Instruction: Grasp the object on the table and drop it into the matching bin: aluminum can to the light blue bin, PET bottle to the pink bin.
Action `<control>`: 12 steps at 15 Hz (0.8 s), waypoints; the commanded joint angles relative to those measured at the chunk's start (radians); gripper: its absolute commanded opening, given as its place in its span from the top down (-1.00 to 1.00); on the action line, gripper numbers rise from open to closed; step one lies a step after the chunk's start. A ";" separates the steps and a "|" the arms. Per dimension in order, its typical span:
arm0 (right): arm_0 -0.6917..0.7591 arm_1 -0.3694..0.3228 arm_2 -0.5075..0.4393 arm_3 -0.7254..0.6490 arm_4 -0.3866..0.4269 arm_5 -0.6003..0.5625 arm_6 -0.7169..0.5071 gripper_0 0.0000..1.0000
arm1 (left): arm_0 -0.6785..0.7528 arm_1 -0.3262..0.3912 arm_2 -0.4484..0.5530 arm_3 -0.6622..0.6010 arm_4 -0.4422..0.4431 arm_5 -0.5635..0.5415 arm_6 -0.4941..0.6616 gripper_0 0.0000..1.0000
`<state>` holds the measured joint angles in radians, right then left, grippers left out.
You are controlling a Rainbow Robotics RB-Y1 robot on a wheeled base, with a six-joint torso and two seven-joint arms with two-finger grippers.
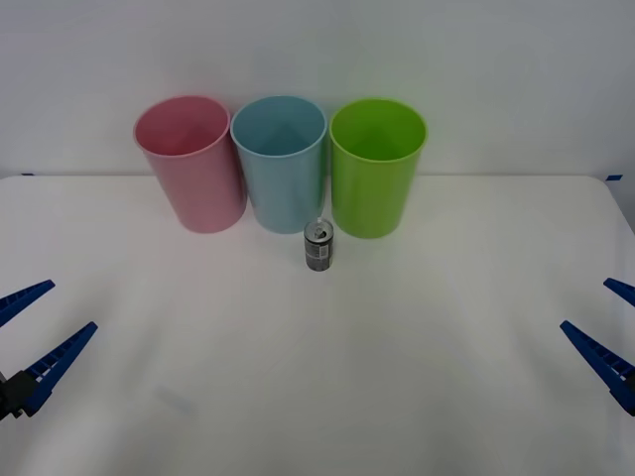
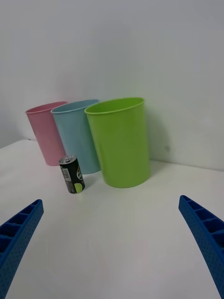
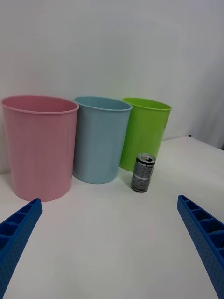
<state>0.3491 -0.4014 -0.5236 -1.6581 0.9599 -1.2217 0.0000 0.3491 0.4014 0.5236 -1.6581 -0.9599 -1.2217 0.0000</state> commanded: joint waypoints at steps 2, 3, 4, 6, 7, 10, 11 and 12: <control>0.005 0.012 0.004 -0.005 -0.003 -0.010 0.000 -1.00 | 0.000 0.000 0.000 0.000 0.000 0.000 0.000 -1.00; 0.004 0.012 0.002 -0.009 -0.006 -0.013 0.000 -1.00 | 0.000 0.000 0.000 0.000 0.000 0.000 0.000 -1.00; 0.018 0.010 0.005 -0.040 -0.015 -0.007 -0.005 -1.00 | 0.000 0.000 0.000 0.000 0.000 0.000 0.000 -1.00; 0.047 0.009 0.022 -0.077 -0.018 0.034 0.000 -1.00 | 0.000 0.000 0.000 0.000 0.000 0.000 0.000 -1.00; 0.047 0.010 0.031 -0.077 -0.017 0.041 0.002 -1.00 | 0.000 0.000 0.000 0.000 0.000 0.000 0.000 -1.00; 0.047 0.009 0.079 -0.077 -0.009 0.064 0.012 -1.00 | 0.000 0.000 0.000 0.000 0.000 0.000 0.000 -1.00; 0.045 0.010 0.111 -0.077 -0.007 0.093 0.020 -1.00 | 0.000 0.000 0.000 0.000 0.000 0.000 0.000 -1.00; 0.042 0.010 0.132 -0.077 0.002 0.108 0.026 -1.00 | 0.000 0.000 0.000 0.000 0.000 0.000 0.000 -1.00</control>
<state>0.3936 -0.3915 -0.4084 -1.7349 0.9553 -1.1275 0.0210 0.3490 0.4014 0.5236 -1.6581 -0.9599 -1.2217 0.0000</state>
